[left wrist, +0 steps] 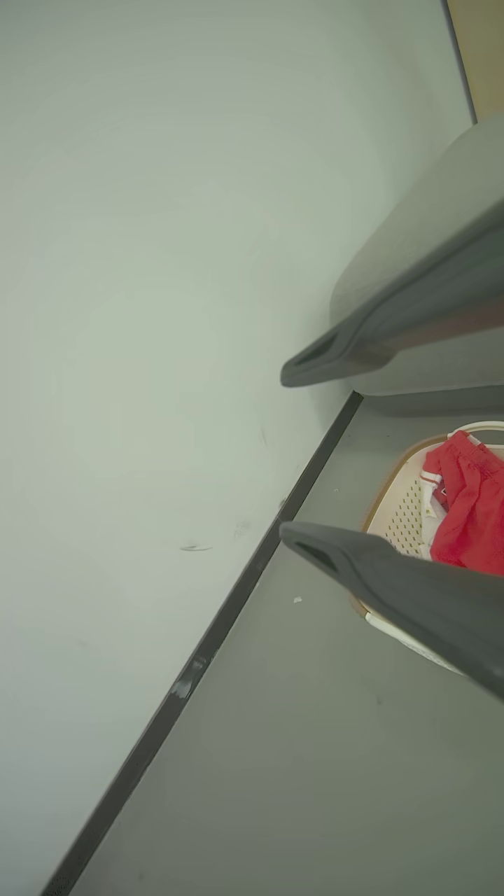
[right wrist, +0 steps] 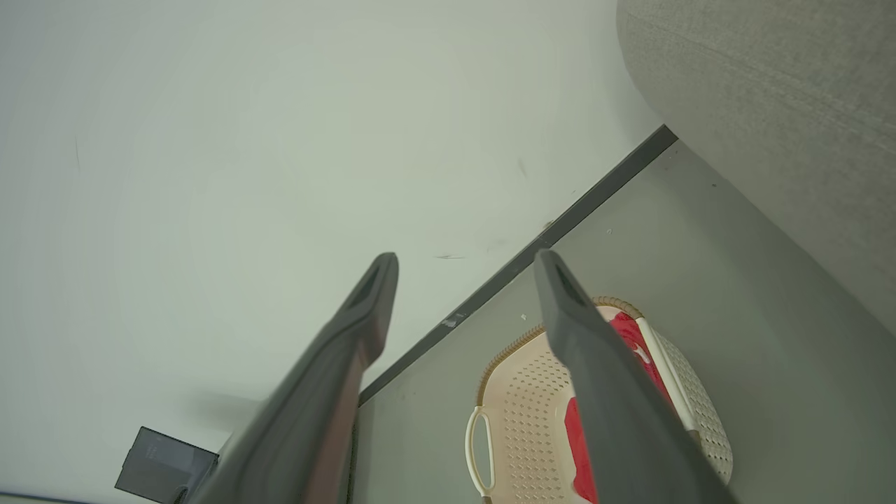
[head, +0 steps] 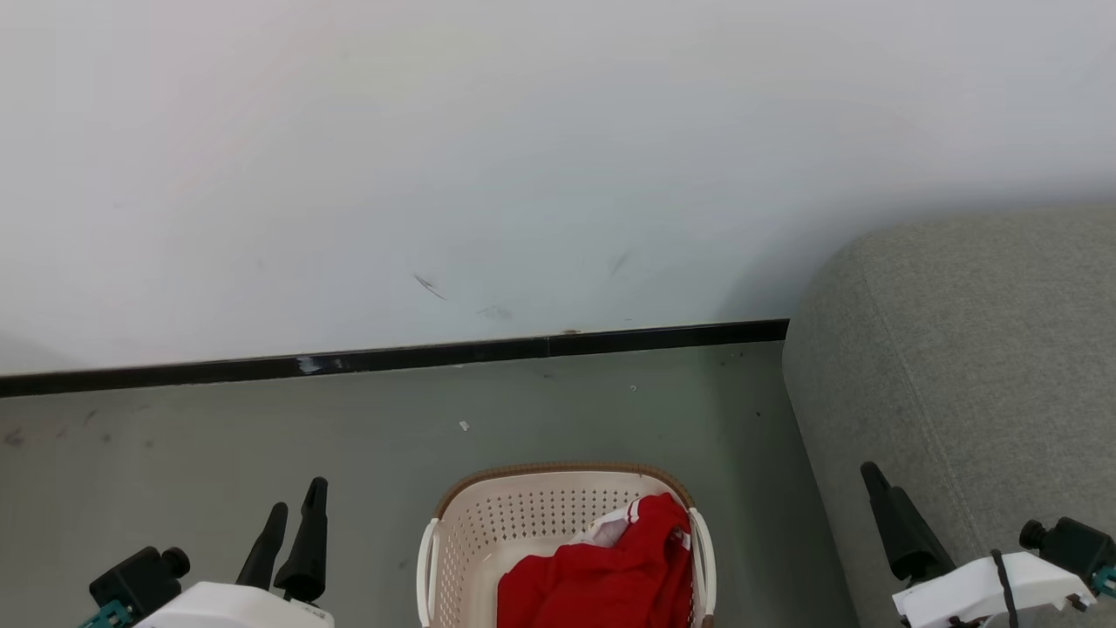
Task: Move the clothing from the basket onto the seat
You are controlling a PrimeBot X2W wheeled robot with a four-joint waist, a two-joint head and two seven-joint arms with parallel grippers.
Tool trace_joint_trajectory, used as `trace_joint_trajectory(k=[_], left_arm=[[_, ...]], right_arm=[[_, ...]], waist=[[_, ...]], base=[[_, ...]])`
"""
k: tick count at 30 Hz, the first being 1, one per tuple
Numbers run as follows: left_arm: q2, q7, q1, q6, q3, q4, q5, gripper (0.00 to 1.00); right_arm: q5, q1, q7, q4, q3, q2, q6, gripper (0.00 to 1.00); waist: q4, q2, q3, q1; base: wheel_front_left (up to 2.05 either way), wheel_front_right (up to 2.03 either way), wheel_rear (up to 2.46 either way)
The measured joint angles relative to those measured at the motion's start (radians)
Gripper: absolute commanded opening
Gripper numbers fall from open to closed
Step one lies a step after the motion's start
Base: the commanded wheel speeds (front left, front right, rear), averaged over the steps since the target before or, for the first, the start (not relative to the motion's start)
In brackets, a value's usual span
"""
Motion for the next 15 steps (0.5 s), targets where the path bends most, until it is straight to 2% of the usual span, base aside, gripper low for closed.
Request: trace_joint_trajectory(k=[5,15], left_arm=[[0.004,-0.014,0.0,0.023,-0.024,-0.02,0.089,1.0],[0.011,-0.044,0.001,0.063,-0.064,-0.048,0.245,1.0]], right_arm=[[-0.089,0.0,-0.012,-0.011,0.005,0.001,0.0,1.0],[-0.259,0.002,-0.04,-0.024,0.012,0.008,0.0,1.0]], waist=[[0.001,0.0,0.0,-0.0007],[0.004,0.0,0.004,-0.0078]], base=[[0.0,0.0,0.0],[0.0,0.0,0.0]])
